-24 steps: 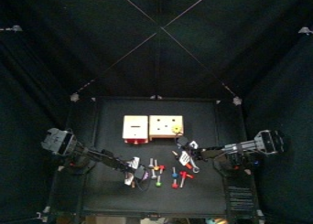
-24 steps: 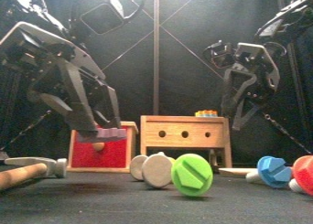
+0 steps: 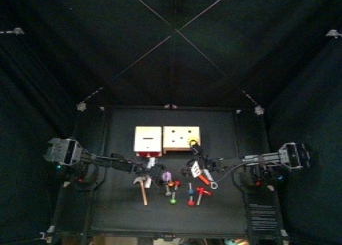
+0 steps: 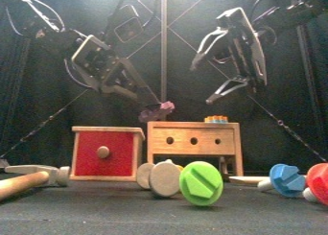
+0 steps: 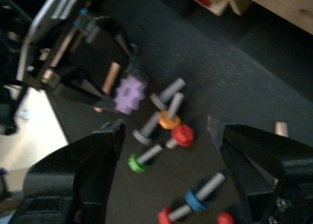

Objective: Hand over gear to right hand

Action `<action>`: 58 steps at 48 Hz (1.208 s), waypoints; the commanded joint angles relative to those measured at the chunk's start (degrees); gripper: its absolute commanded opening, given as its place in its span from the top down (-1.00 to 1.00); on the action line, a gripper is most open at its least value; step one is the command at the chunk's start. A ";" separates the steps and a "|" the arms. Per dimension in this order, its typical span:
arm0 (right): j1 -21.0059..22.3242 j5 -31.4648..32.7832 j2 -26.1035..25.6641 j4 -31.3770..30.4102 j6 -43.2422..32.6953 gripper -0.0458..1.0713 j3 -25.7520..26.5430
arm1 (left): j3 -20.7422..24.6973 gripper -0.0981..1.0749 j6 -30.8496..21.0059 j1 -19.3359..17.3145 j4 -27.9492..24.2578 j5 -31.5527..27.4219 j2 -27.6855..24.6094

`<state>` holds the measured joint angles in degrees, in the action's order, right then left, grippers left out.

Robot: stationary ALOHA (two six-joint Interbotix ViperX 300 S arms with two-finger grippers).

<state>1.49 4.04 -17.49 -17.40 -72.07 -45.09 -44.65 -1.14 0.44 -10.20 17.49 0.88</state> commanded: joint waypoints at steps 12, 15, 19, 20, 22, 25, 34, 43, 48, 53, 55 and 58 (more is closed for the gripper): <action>1.67 -2.37 2.11 3.08 0.09 -0.87 2.55 | 1.23 -0.46 0.35 -5.36 0.00 8.26 0.88; 2.20 -2.46 2.64 3.25 0.09 -0.87 3.16 | 1.49 -0.46 0.44 -5.62 -0.09 9.67 0.62; 2.90 -2.72 3.34 2.99 0.09 -0.87 3.78 | 1.76 -0.46 0.53 -5.62 -0.18 10.81 0.35; 2.99 -2.72 3.43 2.90 0.18 -0.87 3.87 | 1.76 -0.46 0.70 -5.62 -0.18 10.99 0.26; 3.34 -2.90 3.69 2.81 0.18 -0.87 4.13 | 1.76 -0.46 1.05 -5.62 -0.09 11.34 0.26; 3.78 -3.43 4.13 2.90 0.09 -0.87 4.22 | 1.76 -0.46 1.76 -5.36 -0.09 11.69 0.18; 4.66 -4.92 5.27 3.25 0.09 -0.85 4.75 | 1.76 -0.46 2.81 -5.19 0.00 12.74 0.09; 4.66 -5.10 6.94 2.99 0.18 -0.67 5.71 | 2.11 -0.46 2.90 -5.19 0.09 13.10 -0.53; 4.66 -5.10 7.65 3.08 0.09 -0.51 5.71 | 2.37 -0.46 2.81 -5.19 0.09 13.10 -0.53; 4.66 -5.10 7.91 3.34 0.09 -0.30 5.71 | 2.29 -0.46 2.81 -5.19 0.09 13.01 -0.35; 4.66 -5.01 8.00 3.34 0.09 -0.23 5.71 | 2.29 -0.46 2.81 -5.19 0.09 13.10 -0.44; 4.66 -5.10 8.00 3.34 0.09 -0.13 5.71 | 2.29 -0.47 2.90 -5.19 -0.09 13.10 -0.44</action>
<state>5.89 -0.79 -8.79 -14.15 -72.16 -40.52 -43.77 1.93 -4.83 -10.20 29.97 -0.09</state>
